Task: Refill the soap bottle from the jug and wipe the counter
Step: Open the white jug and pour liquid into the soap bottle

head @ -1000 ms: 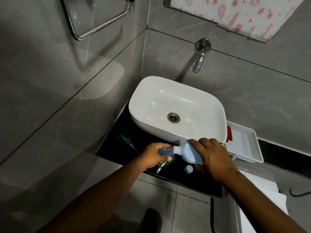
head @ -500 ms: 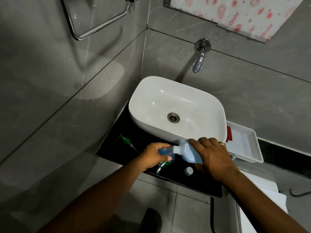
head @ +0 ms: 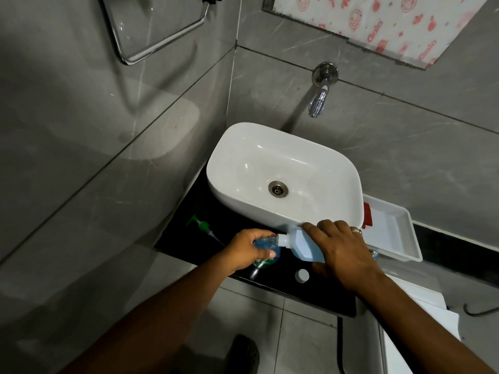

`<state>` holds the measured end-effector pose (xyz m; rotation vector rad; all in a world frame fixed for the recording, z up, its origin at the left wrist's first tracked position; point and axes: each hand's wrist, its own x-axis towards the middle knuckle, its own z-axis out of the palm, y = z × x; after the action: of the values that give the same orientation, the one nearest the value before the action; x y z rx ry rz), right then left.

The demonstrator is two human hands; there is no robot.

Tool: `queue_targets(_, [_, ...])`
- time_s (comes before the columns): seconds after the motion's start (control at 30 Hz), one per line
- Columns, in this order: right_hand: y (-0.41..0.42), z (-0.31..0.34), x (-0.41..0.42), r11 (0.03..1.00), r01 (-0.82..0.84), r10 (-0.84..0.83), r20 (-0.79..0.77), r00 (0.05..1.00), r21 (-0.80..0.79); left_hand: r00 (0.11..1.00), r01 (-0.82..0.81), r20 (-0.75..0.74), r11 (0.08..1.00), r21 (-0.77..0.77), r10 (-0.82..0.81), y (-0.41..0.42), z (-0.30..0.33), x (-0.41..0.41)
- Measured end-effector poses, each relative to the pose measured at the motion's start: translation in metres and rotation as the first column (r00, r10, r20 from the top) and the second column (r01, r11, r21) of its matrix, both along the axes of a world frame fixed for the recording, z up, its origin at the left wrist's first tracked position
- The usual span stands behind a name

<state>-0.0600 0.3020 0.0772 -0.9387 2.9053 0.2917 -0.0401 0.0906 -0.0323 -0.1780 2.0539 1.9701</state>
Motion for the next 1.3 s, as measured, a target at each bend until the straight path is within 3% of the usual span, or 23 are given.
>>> queue_targets(1.3, [0.0,0.0006,-0.0024,1.0,-0.012,0.012,0.012,1.0,-0.005,1.0,0.012,0.003,1.0,0.002,-0.012,-0.0014,-0.003,-0.0019])
